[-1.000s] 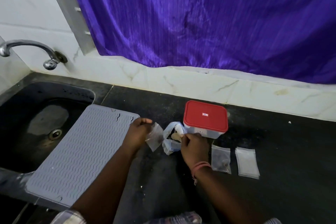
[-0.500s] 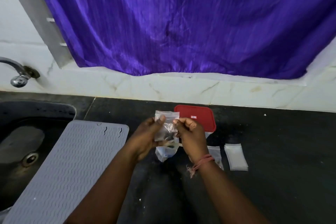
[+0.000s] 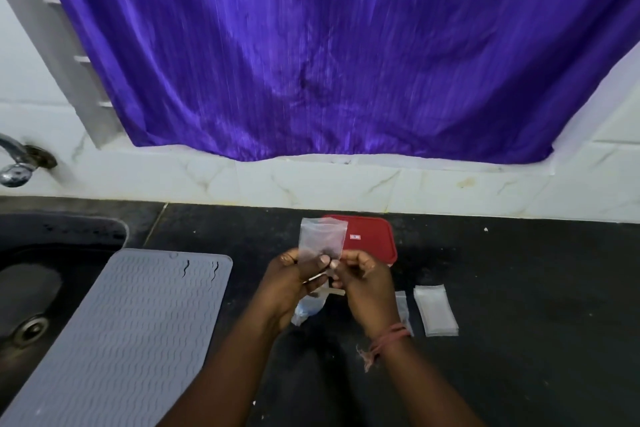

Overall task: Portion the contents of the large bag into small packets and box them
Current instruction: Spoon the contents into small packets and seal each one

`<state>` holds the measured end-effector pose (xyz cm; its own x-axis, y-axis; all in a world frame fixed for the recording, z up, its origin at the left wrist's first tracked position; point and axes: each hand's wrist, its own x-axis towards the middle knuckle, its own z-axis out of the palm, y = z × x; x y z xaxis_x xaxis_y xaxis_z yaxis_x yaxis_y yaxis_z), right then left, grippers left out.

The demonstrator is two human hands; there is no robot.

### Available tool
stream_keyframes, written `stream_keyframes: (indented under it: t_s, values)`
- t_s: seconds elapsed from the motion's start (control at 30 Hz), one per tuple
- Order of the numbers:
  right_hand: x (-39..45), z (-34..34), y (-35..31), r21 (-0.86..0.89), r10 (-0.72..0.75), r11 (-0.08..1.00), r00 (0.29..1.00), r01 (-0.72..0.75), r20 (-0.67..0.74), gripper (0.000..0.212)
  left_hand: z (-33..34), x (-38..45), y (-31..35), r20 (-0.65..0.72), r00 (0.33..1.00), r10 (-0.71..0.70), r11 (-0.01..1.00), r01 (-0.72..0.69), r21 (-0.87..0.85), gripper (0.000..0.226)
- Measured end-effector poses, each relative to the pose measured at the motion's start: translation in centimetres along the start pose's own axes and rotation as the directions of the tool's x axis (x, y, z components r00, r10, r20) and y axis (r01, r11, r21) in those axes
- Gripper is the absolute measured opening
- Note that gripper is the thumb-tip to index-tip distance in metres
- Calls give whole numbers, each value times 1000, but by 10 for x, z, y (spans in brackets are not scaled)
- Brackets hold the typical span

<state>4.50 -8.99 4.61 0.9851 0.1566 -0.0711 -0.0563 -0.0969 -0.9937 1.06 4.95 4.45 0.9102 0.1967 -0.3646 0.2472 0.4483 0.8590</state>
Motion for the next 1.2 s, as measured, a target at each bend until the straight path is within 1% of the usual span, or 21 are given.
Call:
stream_keyframes:
  t_s: [0.13, 0.2, 0.27, 0.33, 0.4, 0.47, 0.5, 0.57, 0.6, 0.67, 0.7, 0.77, 0.83, 0.97, 1.1, 1.2]
  values:
    - [4, -23, -7, 126, 41, 991, 999, -45, 31, 8, 23, -2, -3, -3, 1000, -25, 989, 24, -147, 17]
    - [6, -35, -8, 186, 62, 980, 996, -71, 57, 7, 32, -2, -5, 6, 1000, -23, 981, 23, -191, 13]
    - [10, -47, -6, 128, 57, 990, 995, -66, 77, 7, 39, -3, -6, 6, 1000, -16, 981, 17, -194, 12]
    - [12, -56, -4, -16, 20, 1000, 994, -18, 111, 5, 43, -4, -8, 23, 1000, -7, 988, 11, -155, 13]
    - [13, -63, -5, -140, -7, 990, 984, 33, 180, 5, 50, -6, -9, 31, 999, 29, 995, -26, -96, 13]
    - [12, -67, -9, -193, -30, 978, 970, 78, 243, 4, 58, -9, -8, 16, 996, 90, 995, -89, -34, 14]
    - [11, -68, -12, -175, -43, 981, 966, 89, 255, 3, 61, -11, -8, -2, 994, 107, 994, -107, -5, 17]
    - [12, -70, -19, -57, -56, 996, 971, 71, 232, 9, 66, -13, -7, -19, 993, 116, 993, -115, 37, 28]
    - [14, -71, -22, 2, -54, 999, 978, 55, 201, 11, 66, -13, -7, -13, 992, 125, 991, -124, 59, 34]
    - [19, -72, -27, 45, -68, 997, 990, 62, 125, 9, 66, -12, -9, 19, 990, 137, 983, -138, 123, 39]
    - [22, -74, -27, 37, -77, 997, 992, 73, 98, 8, 67, -13, -10, 37, 990, 135, 980, -139, 142, 37]
    - [25, -76, -27, 25, -87, 996, 992, 85, 92, 8, 69, -16, -7, 62, 988, 138, 981, -145, 128, 31]
    - [25, -77, -27, 11, -83, 997, 988, 83, 130, 8, 69, -17, -1, 35, 985, 168, 976, -171, 131, 25]
    - [24, -74, -23, -18, -69, 997, 980, 74, 186, 8, 68, -16, 7, -31, 972, 232, 954, -222, 200, 13]
    - [26, -76, -24, -37, -65, 996, 968, 76, 242, 5, 62, -13, 4, -36, 971, 236, 941, -219, 257, 12]
    - [30, -77, -22, -135, -65, 986, 967, 100, 245, 6, 59, -11, 2, 18, 972, 234, 929, -229, 290, 15]
